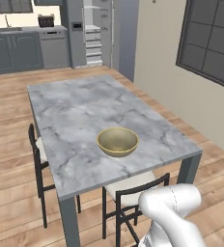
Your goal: There is a bowl on the dining counter. Grab a lemon wedge from the fridge and place it in the bowl. Then get the liquor bottle and glass cup from the cabinet and place them next to the bowl.
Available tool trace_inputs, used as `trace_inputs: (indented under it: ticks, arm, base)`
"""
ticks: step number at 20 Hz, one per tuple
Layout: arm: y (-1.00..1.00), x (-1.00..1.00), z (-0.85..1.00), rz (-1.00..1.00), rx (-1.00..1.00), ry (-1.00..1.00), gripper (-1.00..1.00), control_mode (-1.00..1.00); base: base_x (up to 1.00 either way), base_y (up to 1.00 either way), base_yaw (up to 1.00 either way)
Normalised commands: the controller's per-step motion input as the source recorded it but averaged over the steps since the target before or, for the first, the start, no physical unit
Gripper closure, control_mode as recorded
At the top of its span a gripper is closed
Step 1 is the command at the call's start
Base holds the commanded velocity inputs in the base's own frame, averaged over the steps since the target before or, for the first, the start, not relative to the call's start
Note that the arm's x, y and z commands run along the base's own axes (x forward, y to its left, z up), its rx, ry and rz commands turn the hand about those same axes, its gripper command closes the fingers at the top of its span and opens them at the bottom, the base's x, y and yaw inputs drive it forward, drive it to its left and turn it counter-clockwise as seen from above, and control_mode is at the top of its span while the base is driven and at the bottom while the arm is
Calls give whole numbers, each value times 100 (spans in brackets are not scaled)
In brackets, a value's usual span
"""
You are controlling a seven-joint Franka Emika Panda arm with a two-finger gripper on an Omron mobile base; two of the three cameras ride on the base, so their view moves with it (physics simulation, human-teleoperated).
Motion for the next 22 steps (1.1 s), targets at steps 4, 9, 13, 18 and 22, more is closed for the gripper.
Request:
trace_inputs:
  ticks: [4, 9, 13, 18, 22]
  arm:
    - [0, 0, 0, 0, 0, 0, 100, 100]
    - [17, 59, 0, 3, 0, 17, 100, -100]
    - [39, 100, -1, 7, -6, 44, 100, -100]
    - [55, 98, -8, 11, -15, 56, 100, -100]
    - [49, 85, -18, 10, -19, 53, 100, -100]
  base:
    - [85, 37, -1]
    - [38, 13, 0]
    - [0, 0, 0]
    - [0, 0, 0]
    - [0, 0, 0]
